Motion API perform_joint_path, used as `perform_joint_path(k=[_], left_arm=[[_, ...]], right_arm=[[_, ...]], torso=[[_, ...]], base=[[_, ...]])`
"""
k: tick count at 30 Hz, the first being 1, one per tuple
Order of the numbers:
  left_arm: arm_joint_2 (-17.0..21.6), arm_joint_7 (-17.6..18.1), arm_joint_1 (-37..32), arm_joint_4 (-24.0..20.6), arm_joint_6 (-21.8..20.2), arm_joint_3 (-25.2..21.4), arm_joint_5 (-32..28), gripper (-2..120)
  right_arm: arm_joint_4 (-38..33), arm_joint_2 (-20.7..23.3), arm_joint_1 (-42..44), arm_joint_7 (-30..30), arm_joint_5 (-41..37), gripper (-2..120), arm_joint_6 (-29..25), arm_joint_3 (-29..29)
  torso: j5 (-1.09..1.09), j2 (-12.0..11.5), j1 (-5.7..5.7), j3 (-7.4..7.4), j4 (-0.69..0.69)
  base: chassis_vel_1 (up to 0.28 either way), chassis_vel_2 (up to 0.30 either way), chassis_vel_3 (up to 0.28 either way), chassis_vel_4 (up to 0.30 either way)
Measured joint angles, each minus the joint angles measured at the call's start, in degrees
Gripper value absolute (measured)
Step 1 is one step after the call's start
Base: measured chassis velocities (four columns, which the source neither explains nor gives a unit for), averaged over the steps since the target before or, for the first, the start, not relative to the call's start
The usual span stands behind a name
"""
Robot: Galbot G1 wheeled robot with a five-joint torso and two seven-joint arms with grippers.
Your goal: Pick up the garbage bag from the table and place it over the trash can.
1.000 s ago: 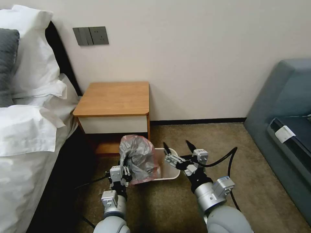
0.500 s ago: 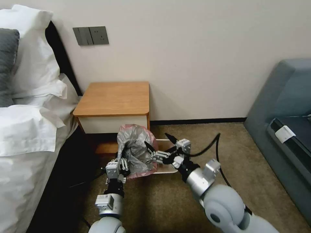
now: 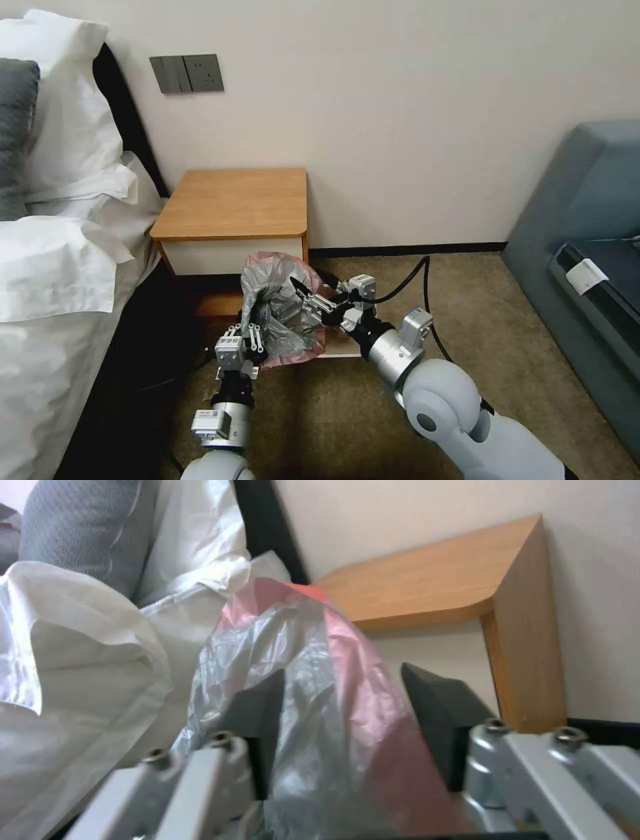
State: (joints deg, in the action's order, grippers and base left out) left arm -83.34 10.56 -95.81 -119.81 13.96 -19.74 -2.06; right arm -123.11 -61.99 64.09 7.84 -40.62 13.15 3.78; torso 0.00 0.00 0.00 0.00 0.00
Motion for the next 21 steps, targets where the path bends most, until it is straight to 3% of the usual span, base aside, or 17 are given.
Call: perform_joint_path(k=[12,21], left_arm=[[-0.36,0.42,-0.18,0.30,0.01,-0.12,-0.45,9],[-0.98,0.51,-0.51,0.96,0.38,0.09,-0.93,9]], right_arm=[[0.21,-0.35,-0.36,1.16,4.01,1,0.08,-0.19],[0.70,1.05,-4.47,3.86,1.62,0,0.71,-1.64]], torso=[[0.00,0.00,0.00,0.00,0.00],[0.01,0.00,0.00,0.00,0.00]], base=[[0.000,0.000,0.000,0.000],[0.000,0.000,0.000,0.000]])
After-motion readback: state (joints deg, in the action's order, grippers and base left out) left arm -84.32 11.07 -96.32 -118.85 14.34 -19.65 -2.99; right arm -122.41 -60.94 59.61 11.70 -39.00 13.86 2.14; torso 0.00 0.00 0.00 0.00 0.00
